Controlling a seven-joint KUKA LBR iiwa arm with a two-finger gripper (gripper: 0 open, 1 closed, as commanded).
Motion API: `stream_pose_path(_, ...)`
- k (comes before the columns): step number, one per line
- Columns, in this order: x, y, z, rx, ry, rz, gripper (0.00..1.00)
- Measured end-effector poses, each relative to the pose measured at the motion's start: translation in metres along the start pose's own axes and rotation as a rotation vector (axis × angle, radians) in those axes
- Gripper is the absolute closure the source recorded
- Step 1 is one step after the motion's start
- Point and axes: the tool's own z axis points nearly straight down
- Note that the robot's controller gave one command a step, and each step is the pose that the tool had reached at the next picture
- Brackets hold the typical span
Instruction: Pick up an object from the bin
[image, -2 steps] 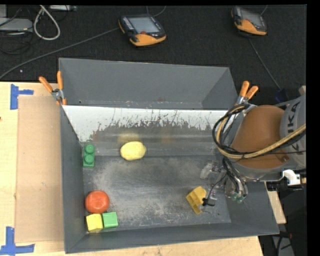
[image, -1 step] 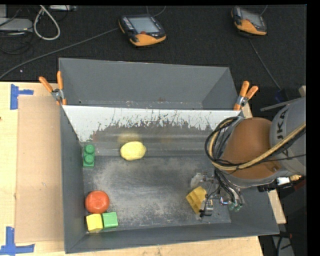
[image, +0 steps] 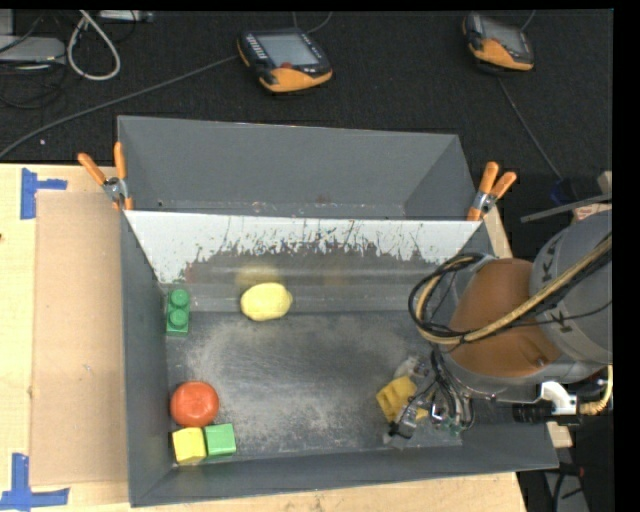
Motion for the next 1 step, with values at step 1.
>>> stream_pose_path(1,0.0062,-0.0026,0.0044,0.0,0.0,-0.073,1.0)
